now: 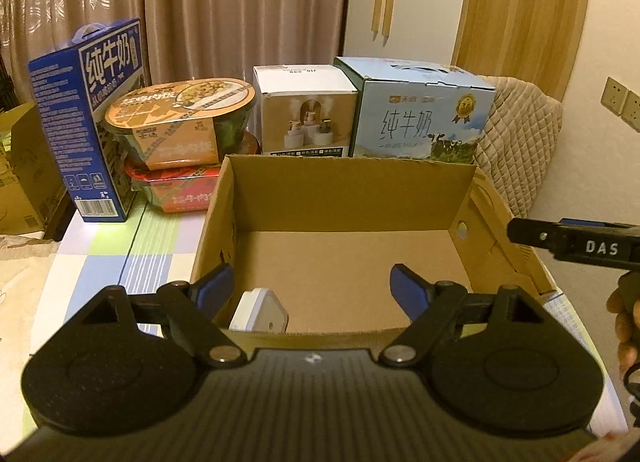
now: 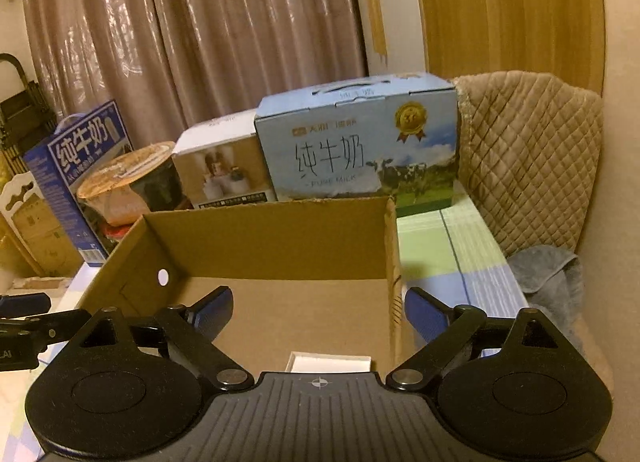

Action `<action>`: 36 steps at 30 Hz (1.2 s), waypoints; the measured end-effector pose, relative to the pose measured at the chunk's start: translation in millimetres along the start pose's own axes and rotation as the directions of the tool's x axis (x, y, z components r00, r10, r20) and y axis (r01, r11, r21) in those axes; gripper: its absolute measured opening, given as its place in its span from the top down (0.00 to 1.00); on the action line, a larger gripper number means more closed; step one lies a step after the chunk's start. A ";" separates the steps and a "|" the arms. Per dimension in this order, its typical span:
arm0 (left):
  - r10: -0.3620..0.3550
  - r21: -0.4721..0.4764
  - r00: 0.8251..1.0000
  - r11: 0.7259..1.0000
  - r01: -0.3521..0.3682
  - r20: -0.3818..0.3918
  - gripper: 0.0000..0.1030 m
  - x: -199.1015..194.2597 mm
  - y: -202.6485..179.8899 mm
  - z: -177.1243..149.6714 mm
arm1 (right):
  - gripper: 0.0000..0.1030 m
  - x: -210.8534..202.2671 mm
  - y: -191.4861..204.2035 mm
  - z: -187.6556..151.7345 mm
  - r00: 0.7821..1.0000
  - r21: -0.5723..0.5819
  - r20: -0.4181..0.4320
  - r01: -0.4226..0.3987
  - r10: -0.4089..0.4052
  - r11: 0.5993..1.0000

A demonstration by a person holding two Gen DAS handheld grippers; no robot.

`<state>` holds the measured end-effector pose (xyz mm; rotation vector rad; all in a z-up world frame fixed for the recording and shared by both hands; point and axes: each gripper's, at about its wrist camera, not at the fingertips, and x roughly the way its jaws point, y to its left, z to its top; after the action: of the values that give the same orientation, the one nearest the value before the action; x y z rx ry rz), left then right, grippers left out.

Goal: Organize rigid objects
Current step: 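Open the left gripper releasing the plug while the right gripper releases the tray in the box, then grasp the silver-red toy car with the right gripper while the left gripper approaches the wire holder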

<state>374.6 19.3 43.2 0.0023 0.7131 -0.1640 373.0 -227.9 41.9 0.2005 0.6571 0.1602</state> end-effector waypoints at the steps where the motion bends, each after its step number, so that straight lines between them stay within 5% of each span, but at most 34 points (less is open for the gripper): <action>1: 0.001 -0.001 1.000 1.000 -0.001 0.004 0.20 -5.0 -0.1 -2.0 | 0.13 -5.8 -0.5 -1.3 1.000 0.004 0.005 -0.002 0.002 1.000; 20: 0.020 -0.043 0.998 0.999 -0.018 0.056 0.18 -139.5 -5.6 -69.7 | 0.13 -162.7 7.1 -85.4 0.997 -0.002 0.068 -0.033 0.033 0.999; 36: -0.018 -0.030 0.996 0.999 0.021 0.090 0.04 -163.8 -5.3 -172.7 | 0.13 -198.5 12.6 -202.2 0.997 -0.118 0.054 -0.041 0.048 0.992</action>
<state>139.5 48.5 19.5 -0.0416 0.6263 -0.1702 91.8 -230.4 5.3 0.1064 0.5850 0.2346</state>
